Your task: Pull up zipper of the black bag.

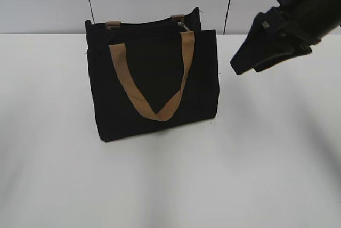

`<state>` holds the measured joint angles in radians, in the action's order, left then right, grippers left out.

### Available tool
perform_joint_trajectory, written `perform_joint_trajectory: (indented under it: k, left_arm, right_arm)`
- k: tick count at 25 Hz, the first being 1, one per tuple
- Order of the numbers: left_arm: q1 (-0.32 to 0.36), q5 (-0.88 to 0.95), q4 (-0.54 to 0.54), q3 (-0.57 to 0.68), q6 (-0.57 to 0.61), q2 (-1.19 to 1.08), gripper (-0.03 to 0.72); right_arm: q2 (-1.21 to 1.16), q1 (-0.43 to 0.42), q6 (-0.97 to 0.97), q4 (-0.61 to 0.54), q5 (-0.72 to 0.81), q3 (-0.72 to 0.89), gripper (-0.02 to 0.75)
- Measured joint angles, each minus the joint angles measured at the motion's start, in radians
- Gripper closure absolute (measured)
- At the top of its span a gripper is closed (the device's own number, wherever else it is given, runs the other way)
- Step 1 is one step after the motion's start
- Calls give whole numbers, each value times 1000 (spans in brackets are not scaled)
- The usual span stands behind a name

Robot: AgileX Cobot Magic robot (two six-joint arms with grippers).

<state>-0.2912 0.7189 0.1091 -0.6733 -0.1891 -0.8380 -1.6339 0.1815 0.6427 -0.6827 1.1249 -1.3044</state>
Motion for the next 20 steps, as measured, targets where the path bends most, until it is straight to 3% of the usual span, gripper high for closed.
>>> perform_joint_trajectory:
  k: [11, 20]
  left_arm:
    - [-1, 374, -37, 41, 32, 468, 209]
    - [-1, 468, -50, 69, 60, 703, 229]
  right_arm:
    - [398, 0, -7, 13, -21, 388, 279]
    - [866, 0, -142, 138, -51, 666, 278]
